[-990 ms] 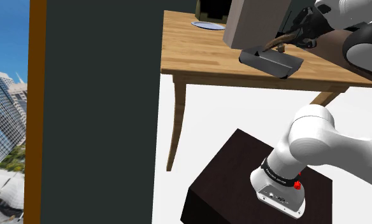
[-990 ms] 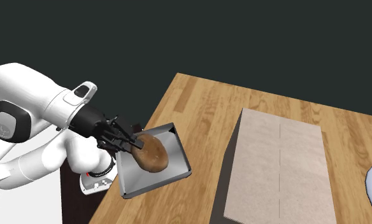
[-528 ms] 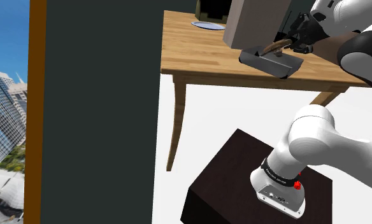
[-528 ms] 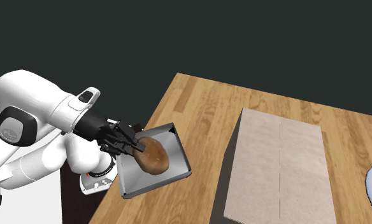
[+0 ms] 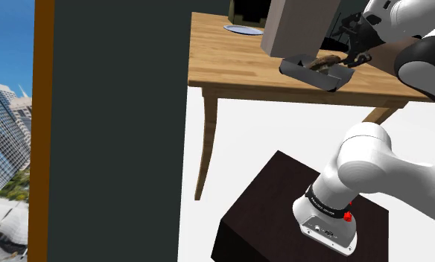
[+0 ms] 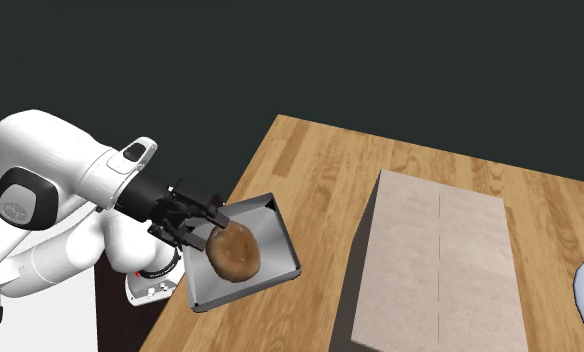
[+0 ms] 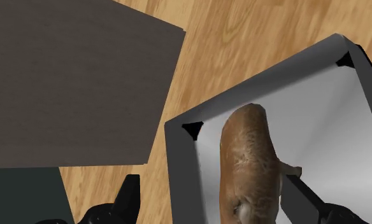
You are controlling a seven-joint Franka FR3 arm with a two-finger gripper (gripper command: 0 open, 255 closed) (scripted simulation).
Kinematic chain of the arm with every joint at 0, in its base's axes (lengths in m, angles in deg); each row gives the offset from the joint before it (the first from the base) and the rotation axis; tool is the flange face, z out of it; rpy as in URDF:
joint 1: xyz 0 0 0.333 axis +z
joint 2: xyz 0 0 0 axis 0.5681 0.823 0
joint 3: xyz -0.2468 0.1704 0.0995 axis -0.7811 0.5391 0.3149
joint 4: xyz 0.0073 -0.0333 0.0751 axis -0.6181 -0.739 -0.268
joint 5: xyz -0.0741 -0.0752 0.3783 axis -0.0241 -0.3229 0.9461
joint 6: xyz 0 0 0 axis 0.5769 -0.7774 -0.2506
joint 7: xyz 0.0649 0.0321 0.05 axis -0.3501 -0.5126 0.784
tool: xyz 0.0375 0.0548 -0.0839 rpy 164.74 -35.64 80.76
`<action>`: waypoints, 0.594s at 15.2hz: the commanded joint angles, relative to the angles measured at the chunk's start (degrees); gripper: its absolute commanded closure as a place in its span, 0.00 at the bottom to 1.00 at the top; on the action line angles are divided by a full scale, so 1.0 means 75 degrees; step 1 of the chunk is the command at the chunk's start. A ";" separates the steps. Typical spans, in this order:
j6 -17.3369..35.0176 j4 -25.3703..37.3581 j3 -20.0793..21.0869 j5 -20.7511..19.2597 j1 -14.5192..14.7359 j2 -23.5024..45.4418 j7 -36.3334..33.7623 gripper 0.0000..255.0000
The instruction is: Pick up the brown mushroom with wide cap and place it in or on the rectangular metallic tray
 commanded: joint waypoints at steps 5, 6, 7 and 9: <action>-0.0828 0.0471 0.0983 0.0953 0.0032 -0.0284 0.0285 0.00; -0.0828 0.0471 0.0983 0.0953 0.0032 -0.0284 0.0285 0.00; -0.0828 0.0471 0.0983 0.0953 0.0032 -0.0284 0.0285 0.00; -0.0828 0.0471 0.0983 0.0953 0.0032 -0.0284 0.0285 0.00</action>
